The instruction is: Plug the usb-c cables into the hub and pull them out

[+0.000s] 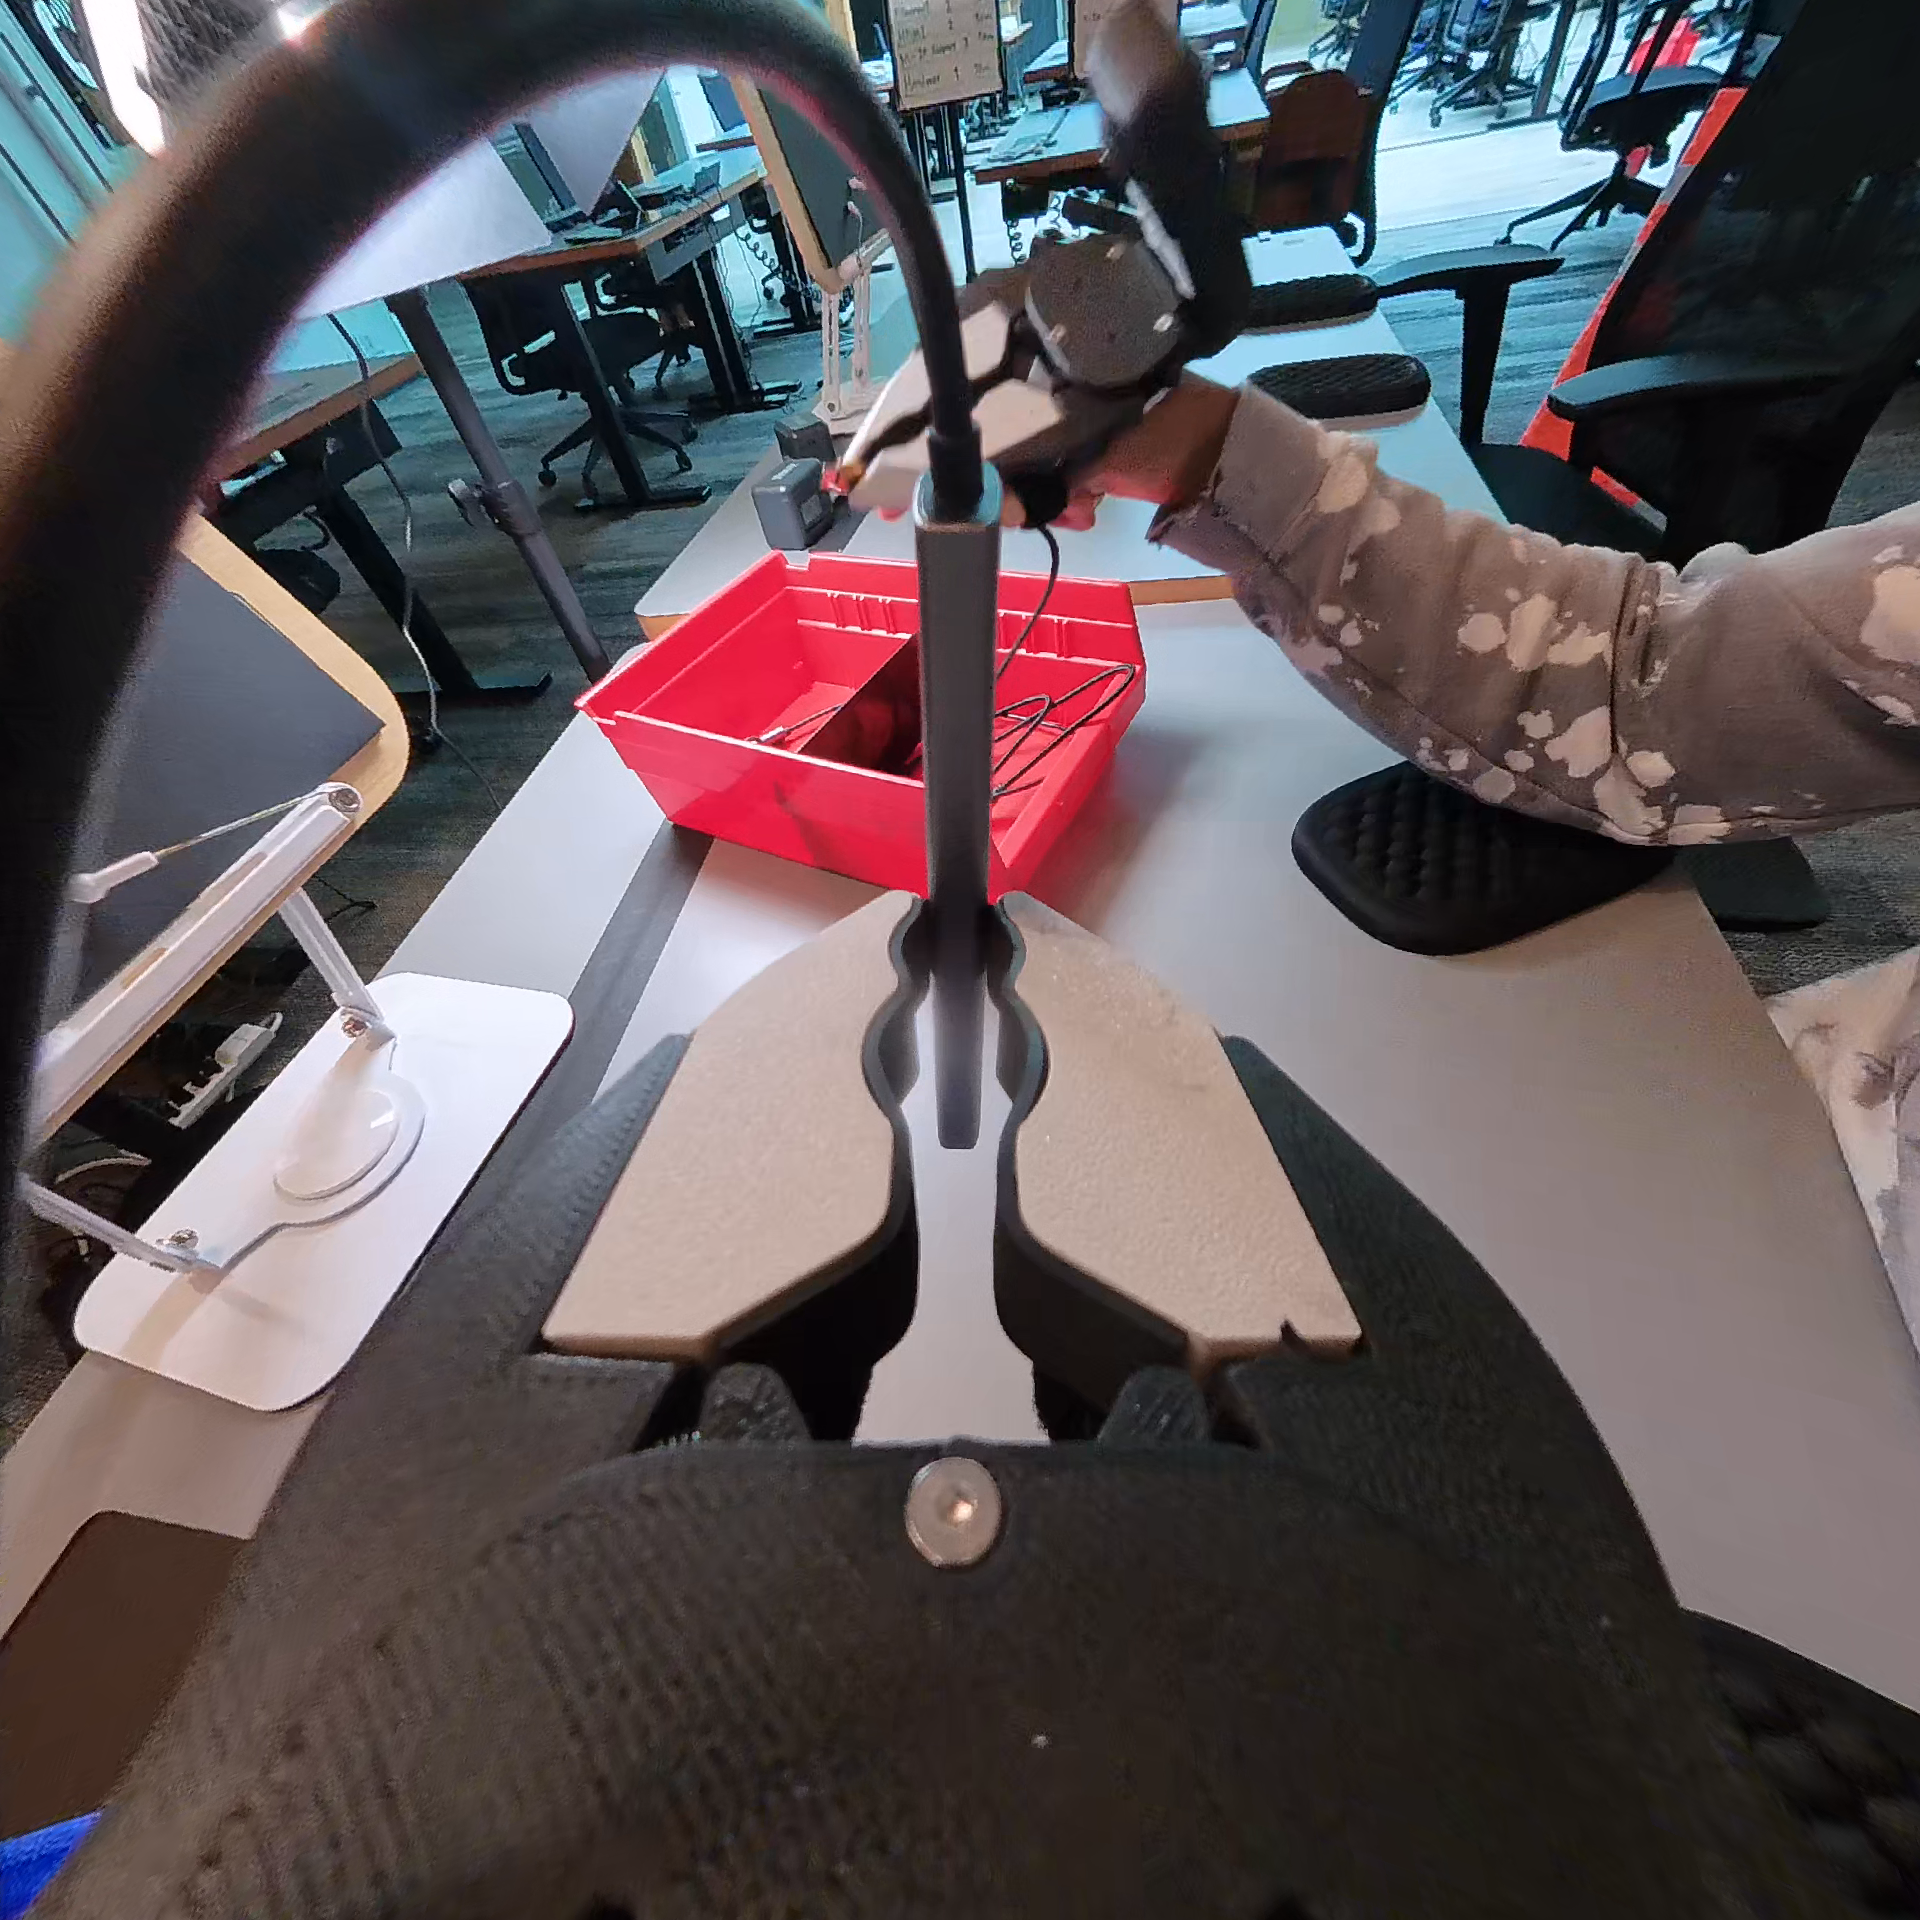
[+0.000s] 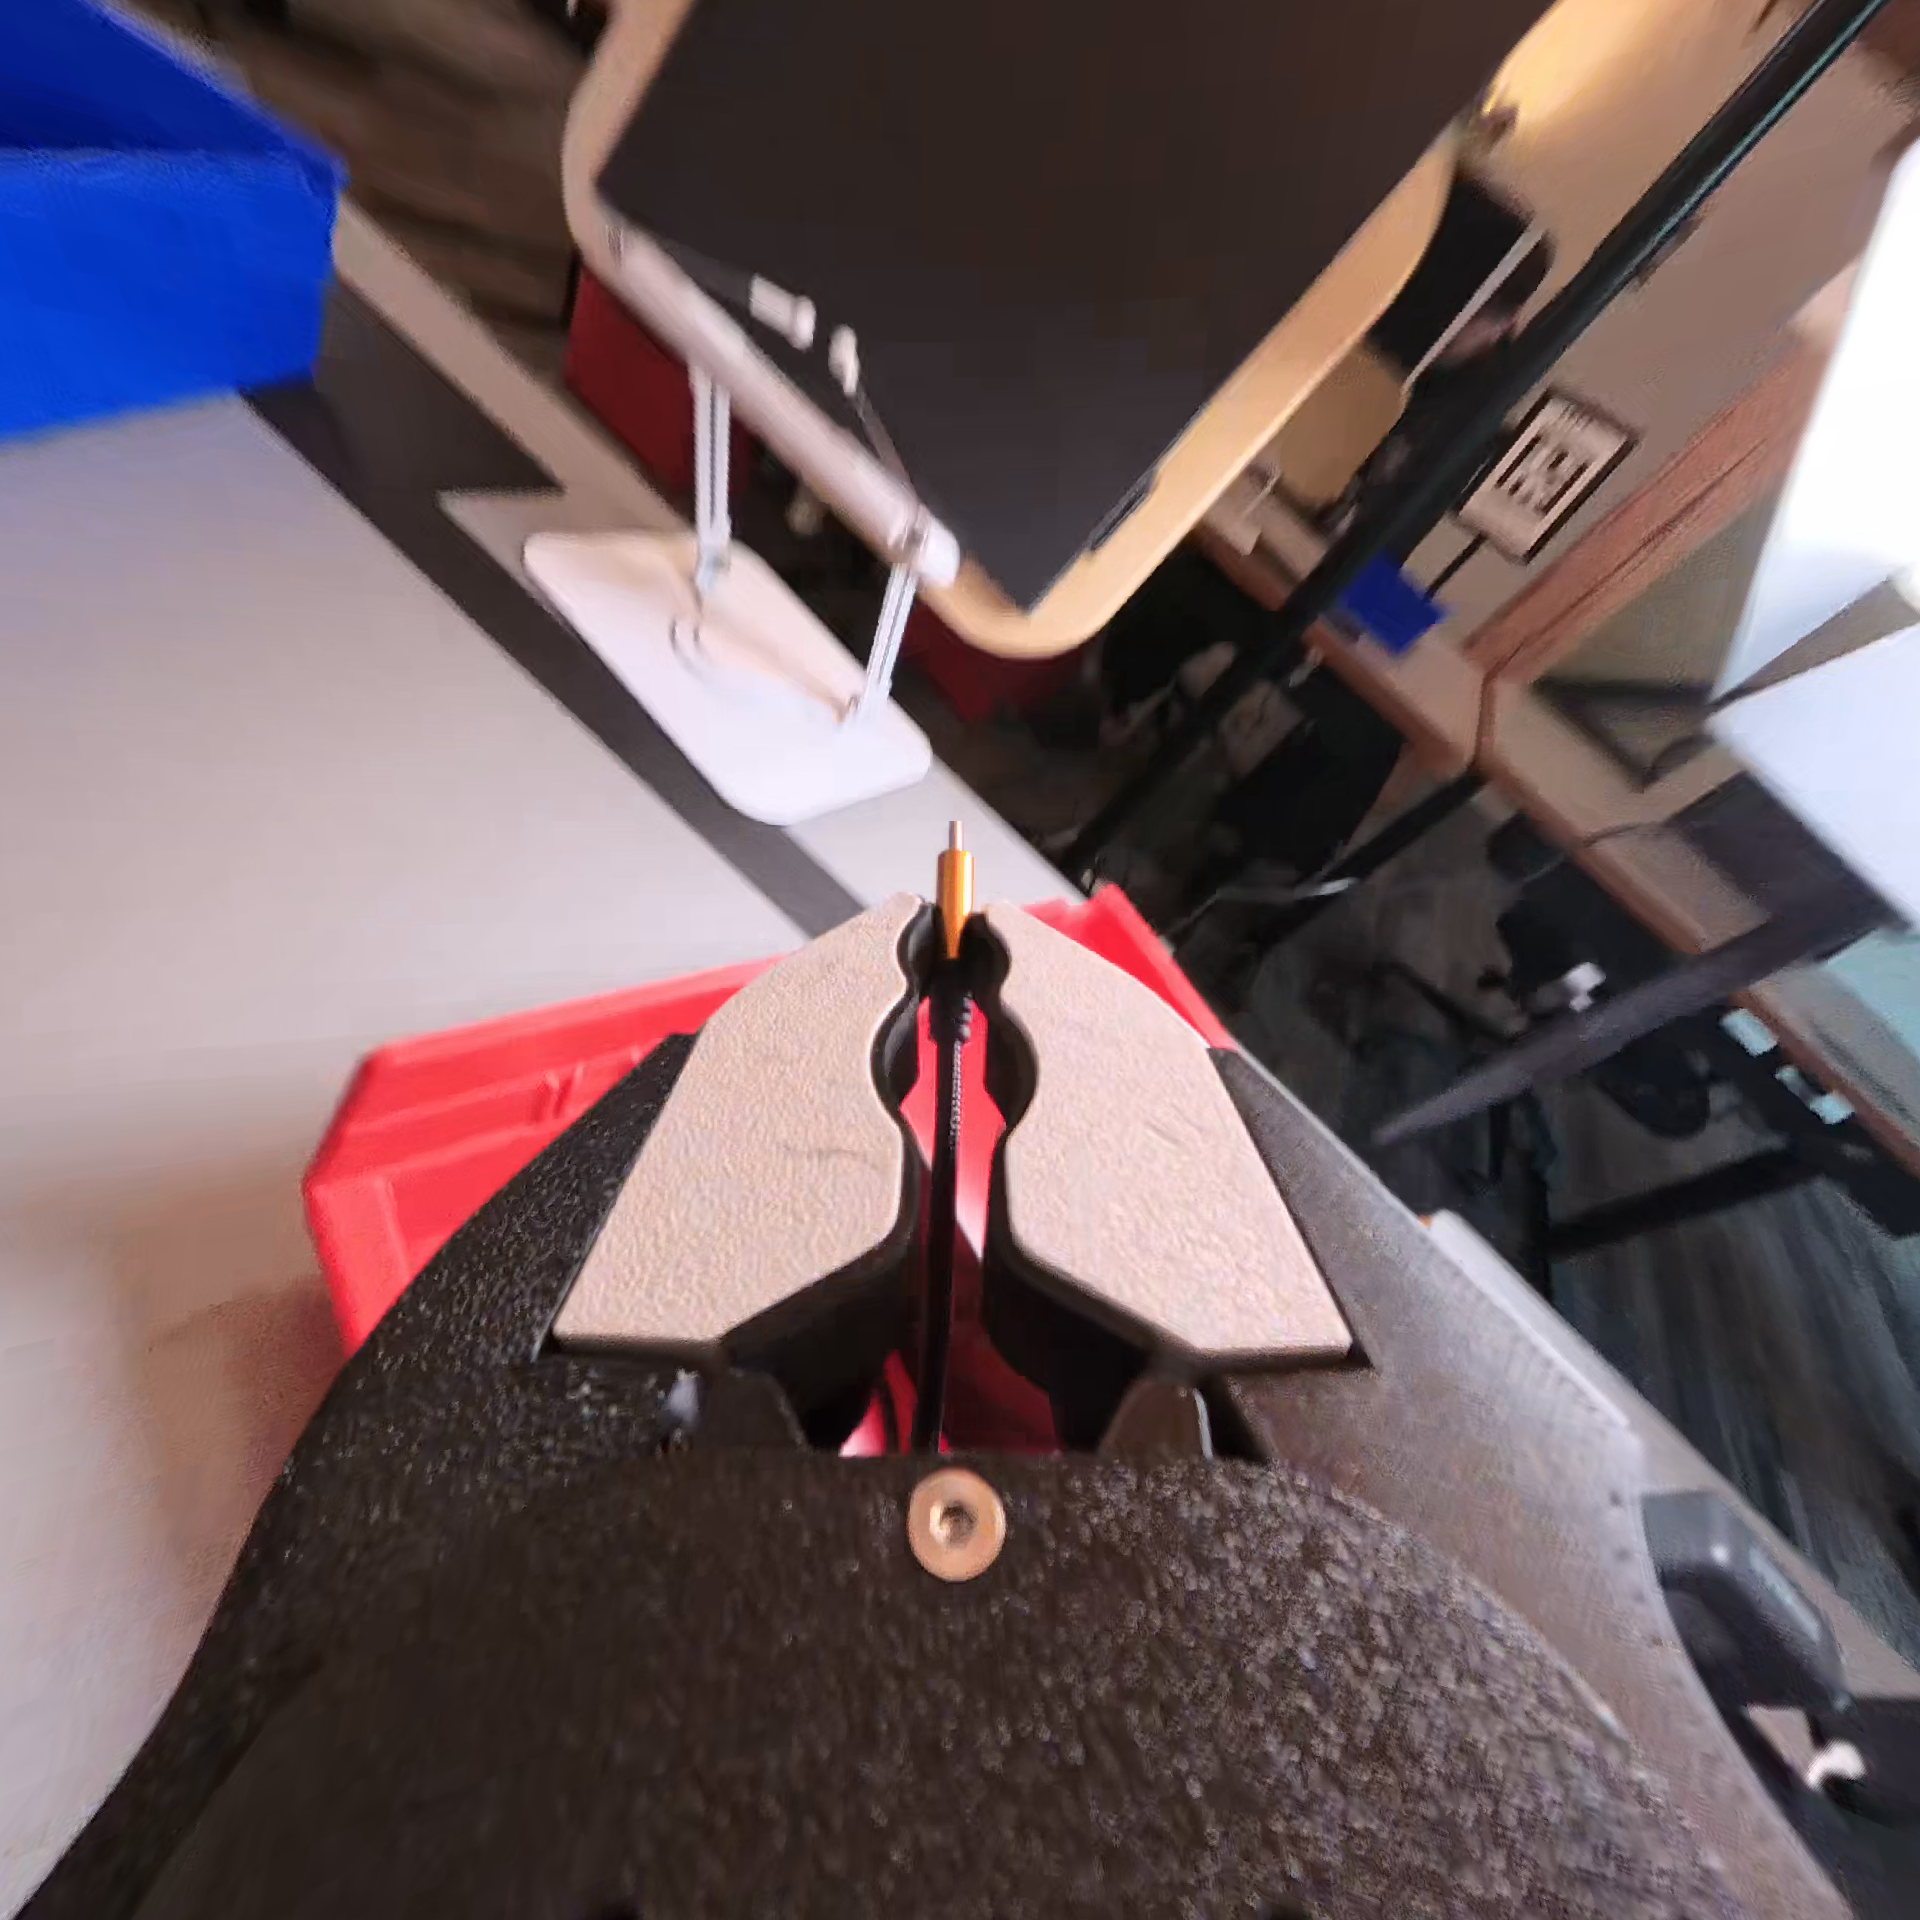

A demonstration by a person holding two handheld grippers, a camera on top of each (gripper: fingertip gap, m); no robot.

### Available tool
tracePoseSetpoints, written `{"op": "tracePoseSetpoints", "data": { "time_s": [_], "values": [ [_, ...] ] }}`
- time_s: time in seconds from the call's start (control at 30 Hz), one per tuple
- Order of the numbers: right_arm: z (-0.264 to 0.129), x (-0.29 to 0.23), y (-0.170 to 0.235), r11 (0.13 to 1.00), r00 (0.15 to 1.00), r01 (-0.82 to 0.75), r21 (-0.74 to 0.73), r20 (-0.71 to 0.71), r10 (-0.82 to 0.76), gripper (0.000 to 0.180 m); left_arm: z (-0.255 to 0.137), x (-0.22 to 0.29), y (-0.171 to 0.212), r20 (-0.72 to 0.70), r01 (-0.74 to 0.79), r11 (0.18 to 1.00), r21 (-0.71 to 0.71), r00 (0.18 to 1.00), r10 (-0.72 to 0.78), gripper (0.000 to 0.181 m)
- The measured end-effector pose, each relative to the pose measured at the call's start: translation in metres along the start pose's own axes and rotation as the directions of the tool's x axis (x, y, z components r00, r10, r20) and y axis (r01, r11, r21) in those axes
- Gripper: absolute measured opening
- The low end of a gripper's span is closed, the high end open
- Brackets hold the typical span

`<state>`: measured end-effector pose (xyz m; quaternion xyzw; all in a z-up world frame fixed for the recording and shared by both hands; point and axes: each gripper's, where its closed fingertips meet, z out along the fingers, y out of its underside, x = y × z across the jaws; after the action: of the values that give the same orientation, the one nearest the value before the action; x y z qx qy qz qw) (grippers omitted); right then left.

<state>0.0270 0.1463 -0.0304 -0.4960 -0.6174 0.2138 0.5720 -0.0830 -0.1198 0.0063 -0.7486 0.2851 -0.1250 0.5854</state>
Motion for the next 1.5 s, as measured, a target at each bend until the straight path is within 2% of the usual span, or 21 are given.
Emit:
{"op": "tracePoseSetpoints", "data": {
  "time_s": [0.17,0.23,0.3,0.4,0.53,0.67,0.83,1.1,1.23,1.33,1.5],
  "values": [
    [0.029,-0.028,0.071,0.958,0.99,0.059,-0.28,0.138,-0.02,0.008,0.013,0.002,0.008,-0.028,0.022,0.999,-0.028,0.999,-0.022,0.01],
    [0.031,-0.035,0.082,0.939,0.985,0.073,-0.336,0.174,-0.015,0.022,0.02,0.002,0.013,-0.037,0.031,0.998,-0.054,0.999,-0.033,0.01],
    [0.027,-0.033,0.064,0.964,0.985,0.023,-0.265,0.173,0.024,0.024,0.028,0.004,0.019,-0.051,0.043,0.996,-0.082,0.998,-0.048,0.01],
    [0.006,-0.025,0.007,0.997,0.983,-0.067,-0.048,0.169,0.074,0.025,0.039,0.007,0.027,-0.066,0.052,0.99,-0.127,0.996,-0.061,0.01],
    [-0.039,-0.029,-0.068,0.967,0.972,-0.124,0.221,0.225,0.073,0.025,0.056,0.015,0.037,-0.092,0.041,0.982,-0.182,0.994,-0.058,0.01],
    [-0.073,-0.058,-0.112,0.934,0.947,-0.094,0.345,0.32,-0.023,0.025,0.071,0.026,0.044,-0.118,0.013,0.973,-0.23,0.992,-0.041,0.01],
    [-0.084,-0.114,-0.13,0.933,0.859,-0.05,0.357,0.491,-0.143,0.025,0.084,0.035,0.056,-0.137,-0.033,0.954,-0.298,0.991,-0.008,0.01],
    [-0.039,-0.194,-0.104,0.981,0.713,0.037,0.193,0.682,-0.161,0.03,0.094,0.046,0.064,-0.15,-0.106,0.926,-0.362,0.987,0.054,0.01],
    [-0.029,-0.213,-0.096,0.979,0.683,0.091,0.18,0.705,-0.194,0.01,0.097,0.041,0.069,-0.108,-0.136,0.908,-0.396,0.989,0.101,0.011],
    [-0.03,-0.203,-0.096,0.982,0.702,0.078,0.169,0.69,-0.175,0.01,0.095,0.038,0.062,-0.091,-0.134,0.921,-0.366,0.99,0.108,0.014],
    [-0.04,-0.154,-0.113,0.971,0.811,-0.012,0.239,0.57,-0.13,0.01,0.085,0.03,0.056,-0.049,-0.144,0.923,-0.357,0.99,0.136,0.03]
  ]
}}
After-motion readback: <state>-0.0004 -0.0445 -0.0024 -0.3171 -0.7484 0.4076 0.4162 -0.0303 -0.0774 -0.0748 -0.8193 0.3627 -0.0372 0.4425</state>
